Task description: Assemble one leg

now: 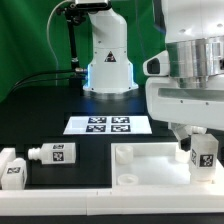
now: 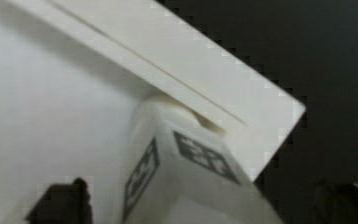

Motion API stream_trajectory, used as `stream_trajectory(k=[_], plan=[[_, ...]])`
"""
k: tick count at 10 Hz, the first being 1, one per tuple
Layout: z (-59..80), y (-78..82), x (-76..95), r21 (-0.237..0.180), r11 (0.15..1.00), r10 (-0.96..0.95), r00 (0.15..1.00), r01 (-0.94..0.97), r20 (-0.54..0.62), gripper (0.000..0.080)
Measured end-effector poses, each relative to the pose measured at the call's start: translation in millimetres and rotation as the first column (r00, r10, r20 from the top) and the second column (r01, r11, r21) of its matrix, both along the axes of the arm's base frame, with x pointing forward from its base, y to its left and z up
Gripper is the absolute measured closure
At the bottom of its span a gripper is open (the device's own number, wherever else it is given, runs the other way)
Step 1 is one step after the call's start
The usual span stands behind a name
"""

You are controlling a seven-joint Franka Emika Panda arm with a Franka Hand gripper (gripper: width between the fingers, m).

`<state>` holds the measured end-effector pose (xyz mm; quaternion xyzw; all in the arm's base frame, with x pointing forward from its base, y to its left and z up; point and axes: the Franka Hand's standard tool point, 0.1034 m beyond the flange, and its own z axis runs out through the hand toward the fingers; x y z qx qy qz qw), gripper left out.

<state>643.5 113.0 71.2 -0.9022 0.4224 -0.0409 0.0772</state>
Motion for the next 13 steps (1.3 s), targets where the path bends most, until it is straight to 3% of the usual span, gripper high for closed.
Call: stream_trajectory(k=[2,4,5,7,9,10,13], plan=[[-0.3,-1.6,0.2,-0.029,0.986,0.164,0.986,-0.164,0.014,0.0151],[1.4,-7.4,4.4,-0.131,0.822,0.560,0.829,-0.554,0.010,0.0150],[-0.9,-5.4,3.3,-0.137,0.763,0.638,0.770,-0.632,-0.001,0.0150],[-1.0,-5.7,3.7,-0.130,0.796,0.597,0.802,-0.591,0.003,0.0150],[-1.0,-5.8,3.7,-0.123,0.826,0.555,0.832,-0.551,0.004,0.0469],[-1.4,-6.5,3.4,-0.107,0.882,0.463,0.887,-0.460,0.004,0.0515],[-2.9,-11.2,2.9,-0.064,0.993,0.098,0.995,-0.098,-0.009,0.0515]])
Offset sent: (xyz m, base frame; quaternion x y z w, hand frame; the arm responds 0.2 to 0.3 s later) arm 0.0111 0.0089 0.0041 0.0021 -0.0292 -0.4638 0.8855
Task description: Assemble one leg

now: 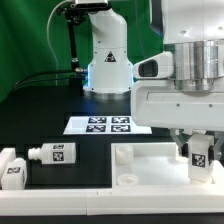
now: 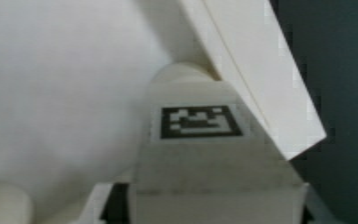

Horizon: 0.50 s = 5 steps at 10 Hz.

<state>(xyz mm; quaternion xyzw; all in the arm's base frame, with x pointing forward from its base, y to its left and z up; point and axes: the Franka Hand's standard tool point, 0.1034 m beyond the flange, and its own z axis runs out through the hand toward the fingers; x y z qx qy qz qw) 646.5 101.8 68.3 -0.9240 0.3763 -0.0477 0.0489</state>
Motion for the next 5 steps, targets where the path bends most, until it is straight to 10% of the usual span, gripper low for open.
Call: stream_trajectory(k=[5], plan=[[-1.5,-1.7,-6.9,0.090,0.669,-0.728,0.675,0.738,-0.120,0.0514]])
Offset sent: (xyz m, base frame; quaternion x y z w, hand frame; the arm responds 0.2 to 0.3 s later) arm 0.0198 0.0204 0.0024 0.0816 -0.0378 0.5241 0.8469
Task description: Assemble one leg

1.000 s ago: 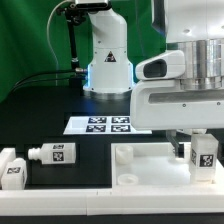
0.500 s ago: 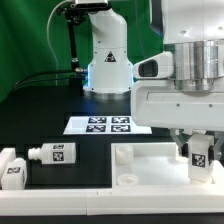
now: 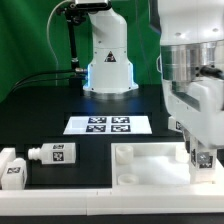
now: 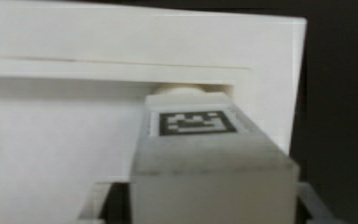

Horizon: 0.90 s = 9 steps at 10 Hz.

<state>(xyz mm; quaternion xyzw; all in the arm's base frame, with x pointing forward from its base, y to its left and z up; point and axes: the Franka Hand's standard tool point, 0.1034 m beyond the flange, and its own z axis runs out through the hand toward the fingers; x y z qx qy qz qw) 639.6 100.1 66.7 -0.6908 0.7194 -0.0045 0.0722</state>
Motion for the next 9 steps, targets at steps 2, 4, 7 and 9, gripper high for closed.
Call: stream_trajectory(k=[2,4,7,9], plan=[[-0.5,1.0,0.2,-0.002,1.000,0.013,1.000,-0.013,0.001,0.0470],[-1.0,6.2,-1.4,-0.062,0.942,0.331,0.944,-0.329,0.010,0.0175],[-2.7,12.5,-5.8,-0.088,0.709,0.702,0.712,-0.699,-0.003,0.0154],[-2.4,10.1,-5.6,-0.115,0.554,0.829,0.559,-0.825,-0.013,0.0151]])
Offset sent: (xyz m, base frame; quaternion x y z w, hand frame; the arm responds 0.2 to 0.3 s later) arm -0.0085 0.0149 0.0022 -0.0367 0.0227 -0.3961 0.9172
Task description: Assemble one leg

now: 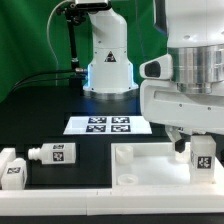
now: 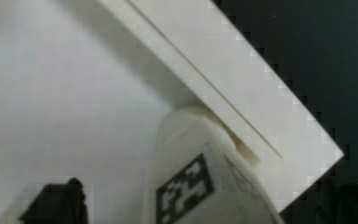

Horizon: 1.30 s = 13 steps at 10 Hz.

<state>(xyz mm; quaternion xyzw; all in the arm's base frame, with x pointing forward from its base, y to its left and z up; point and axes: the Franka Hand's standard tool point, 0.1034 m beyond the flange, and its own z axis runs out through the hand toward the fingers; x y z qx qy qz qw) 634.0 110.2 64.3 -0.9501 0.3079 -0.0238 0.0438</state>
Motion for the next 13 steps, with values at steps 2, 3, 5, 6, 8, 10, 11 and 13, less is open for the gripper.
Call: stream_trajectory(k=[2,3,5,6,8,10,11,13], plan=[[5.6,2.9,6.2,-0.067,0.936,0.348,0.937,-0.345,0.042,0.0151],[5.6,6.1,7.5,-0.069,0.938,0.344,0.937,-0.340,0.058,0.0151],[4.6,4.5,7.4,-0.065,0.948,0.314,0.948,-0.310,0.056,0.0273],[4.4,4.8,7.3,-0.056,0.967,0.252,0.966,-0.249,0.055,0.0407],[4.0,4.0,7.1,-0.040,0.992,0.125,0.991,-0.123,0.052,0.0512],[3.4,5.9,3.6,-0.017,0.986,-0.163,0.986,0.163,0.018,0.0512],[2.5,7.2,1.1,-0.012,0.950,-0.312,0.950,0.312,-0.003,0.0512],[2.3,5.1,4.6,0.072,0.737,-0.667,0.741,0.672,-0.077,0.0512]])
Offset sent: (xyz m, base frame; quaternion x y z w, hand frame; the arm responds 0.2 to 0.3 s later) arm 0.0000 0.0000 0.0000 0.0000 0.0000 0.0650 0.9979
